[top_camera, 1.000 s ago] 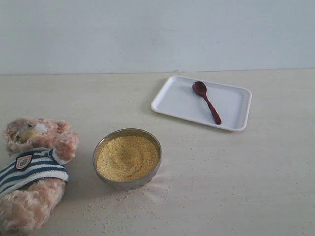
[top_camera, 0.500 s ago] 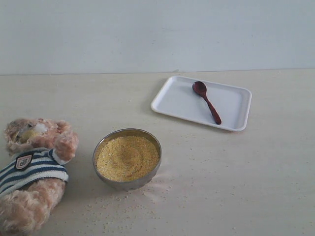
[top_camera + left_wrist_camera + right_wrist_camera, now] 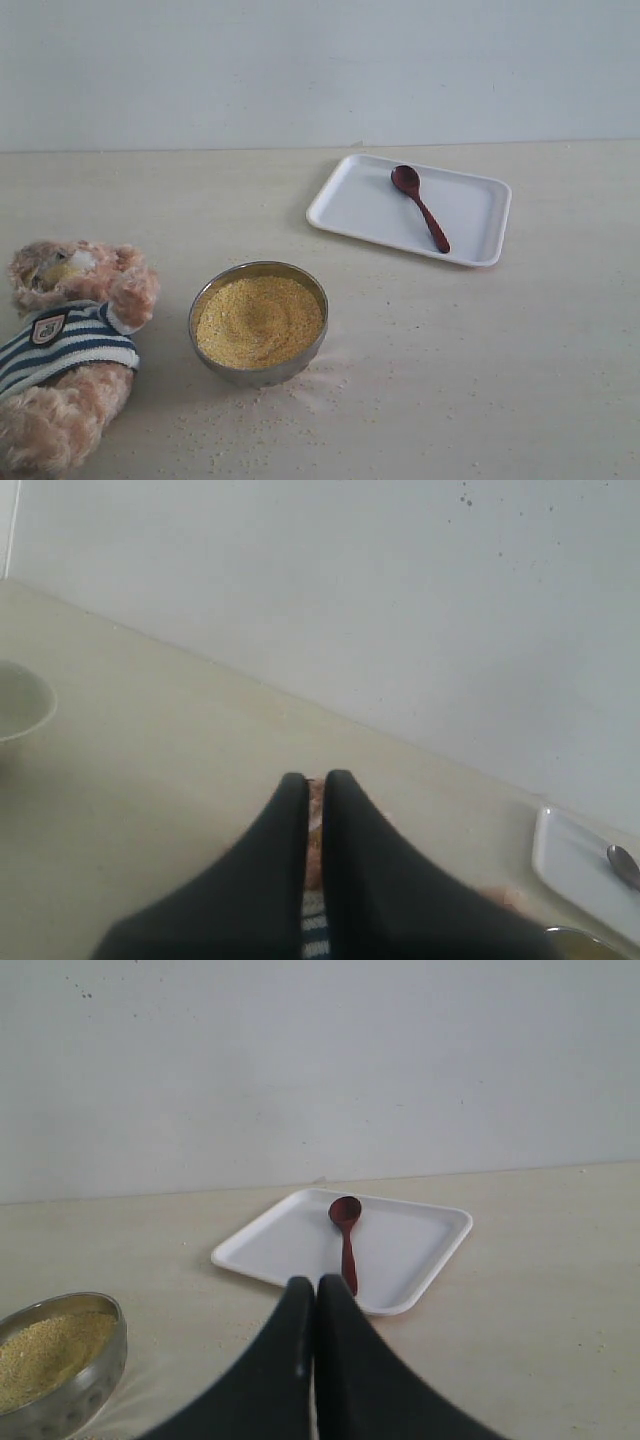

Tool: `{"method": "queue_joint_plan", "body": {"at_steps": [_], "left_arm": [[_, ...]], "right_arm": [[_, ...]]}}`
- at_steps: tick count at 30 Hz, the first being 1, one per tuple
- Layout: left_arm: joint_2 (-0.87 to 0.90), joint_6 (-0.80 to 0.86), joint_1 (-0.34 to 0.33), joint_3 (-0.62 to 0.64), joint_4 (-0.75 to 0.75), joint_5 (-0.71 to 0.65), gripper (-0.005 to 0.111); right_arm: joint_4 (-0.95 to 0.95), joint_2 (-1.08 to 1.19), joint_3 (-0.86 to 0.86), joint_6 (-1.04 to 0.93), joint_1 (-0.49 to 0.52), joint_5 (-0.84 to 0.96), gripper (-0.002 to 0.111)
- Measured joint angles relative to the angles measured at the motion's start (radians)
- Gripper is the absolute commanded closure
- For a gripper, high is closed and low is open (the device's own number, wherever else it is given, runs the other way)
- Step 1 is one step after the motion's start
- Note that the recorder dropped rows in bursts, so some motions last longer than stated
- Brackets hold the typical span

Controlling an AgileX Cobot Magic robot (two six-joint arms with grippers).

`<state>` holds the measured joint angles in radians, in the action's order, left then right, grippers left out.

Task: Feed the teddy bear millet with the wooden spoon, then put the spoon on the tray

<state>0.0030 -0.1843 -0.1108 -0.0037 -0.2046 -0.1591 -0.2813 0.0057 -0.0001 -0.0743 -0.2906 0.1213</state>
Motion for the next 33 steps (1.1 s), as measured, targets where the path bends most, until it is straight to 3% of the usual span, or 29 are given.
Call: {"method": "queue_joint_plan", "body": {"at_steps": [13, 23, 33], "left_arm": [[0.0, -0.032, 0.0, 0.0, 0.004, 0.023, 0.102], [0.0, 0.106, 0.0, 0.0, 0.004, 0.025, 0.102], [0.0, 0.125, 0.0, 0.0, 0.004, 0.025, 0.102]], "right_arm": [[0.0, 0.0, 0.0, 0.0, 0.0, 0.0, 0.108], [0.0, 0.0, 0.0, 0.0, 0.0, 0.0, 0.108], [0.0, 0.0, 0.0, 0.0, 0.0, 0.0, 0.108]]}}
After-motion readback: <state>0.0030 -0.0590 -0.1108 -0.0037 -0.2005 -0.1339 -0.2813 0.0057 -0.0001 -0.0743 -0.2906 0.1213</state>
